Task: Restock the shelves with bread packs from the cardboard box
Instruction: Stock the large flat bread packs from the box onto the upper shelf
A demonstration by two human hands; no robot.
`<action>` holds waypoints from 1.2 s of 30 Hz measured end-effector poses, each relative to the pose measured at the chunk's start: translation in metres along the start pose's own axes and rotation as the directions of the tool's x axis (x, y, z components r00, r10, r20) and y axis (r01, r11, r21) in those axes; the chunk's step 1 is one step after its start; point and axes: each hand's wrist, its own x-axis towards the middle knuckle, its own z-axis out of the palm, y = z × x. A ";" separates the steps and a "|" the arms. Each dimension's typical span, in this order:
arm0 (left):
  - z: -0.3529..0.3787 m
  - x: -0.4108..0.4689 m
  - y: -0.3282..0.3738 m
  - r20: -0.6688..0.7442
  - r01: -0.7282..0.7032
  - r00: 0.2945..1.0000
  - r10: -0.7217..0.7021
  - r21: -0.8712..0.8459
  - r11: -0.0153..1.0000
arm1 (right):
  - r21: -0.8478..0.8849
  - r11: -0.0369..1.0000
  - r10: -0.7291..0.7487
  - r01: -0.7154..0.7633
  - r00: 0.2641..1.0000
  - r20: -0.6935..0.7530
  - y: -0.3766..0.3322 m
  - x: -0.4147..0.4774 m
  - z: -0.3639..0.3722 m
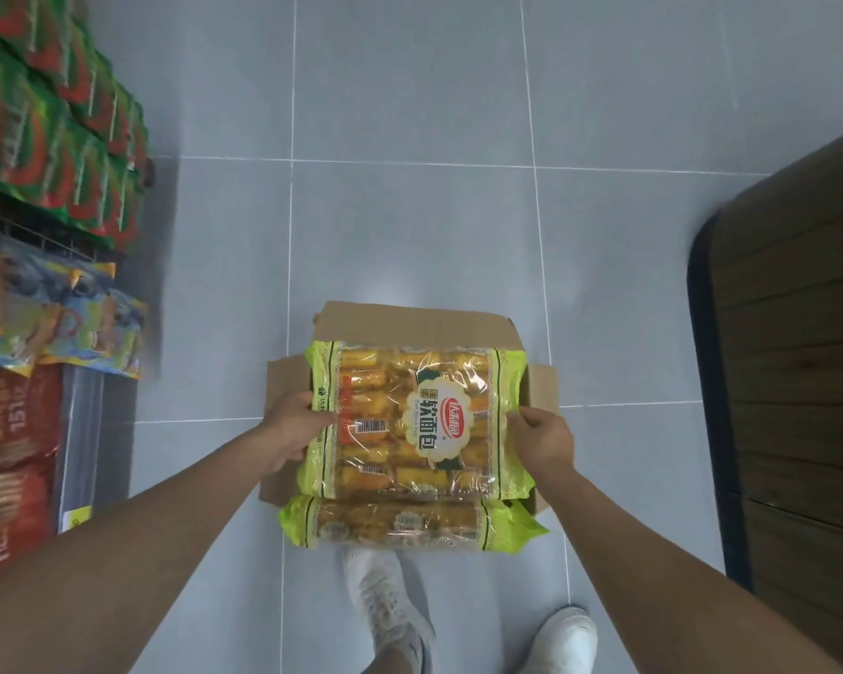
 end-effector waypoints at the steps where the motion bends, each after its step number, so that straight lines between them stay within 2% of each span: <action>1: -0.002 -0.008 0.002 0.002 0.011 1.000 -0.011 -0.014 1.000 | -0.002 1.000 -0.005 0.005 1.000 -0.006 -0.003 -0.005 -0.005; 12: -0.054 -0.173 0.061 0.006 -0.040 0.999 0.041 -0.165 0.986 | 0.000 0.989 -0.146 0.146 0.989 -0.008 -0.071 -0.102 -0.113; 16: -0.083 -0.242 0.077 -0.047 -0.134 0.991 0.128 -0.187 0.973 | 0.029 0.967 -0.254 0.255 0.967 -0.009 -0.104 -0.156 -0.171; 20: -0.105 -0.371 0.110 -0.113 -0.251 0.967 0.229 -0.262 0.932 | 0.092 0.916 -0.391 0.390 0.920 -0.015 -0.136 -0.213 -0.236; 25: -0.116 -0.514 0.120 -0.227 -0.404 0.914 0.336 -0.438 0.803 | 0.284 0.828 -0.519 0.483 0.852 0.065 -0.181 -0.296 -0.320; 28: -0.120 -0.591 0.114 -0.273 -0.471 0.881 0.385 -0.560 0.681 | 0.345 0.760 -0.613 0.550 0.784 0.100 -0.202 -0.349 -0.362; 32: -0.124 -0.675 0.099 -0.400 -0.636 0.771 0.496 -0.526 0.564 | 0.317 0.637 -0.766 0.703 0.625 0.152 -0.227 -0.407 -0.398; 34: -0.127 -0.712 0.080 -0.465 -0.701 0.711 0.527 -0.520 0.487 | 0.342 0.594 -0.804 0.728 0.550 0.225 -0.238 -0.436 -0.409; 36: -0.132 -0.746 0.060 -0.509 -0.727 0.684 0.523 -0.537 0.427 | 0.394 0.563 -0.826 0.726 0.475 0.303 -0.250 -0.467 -0.414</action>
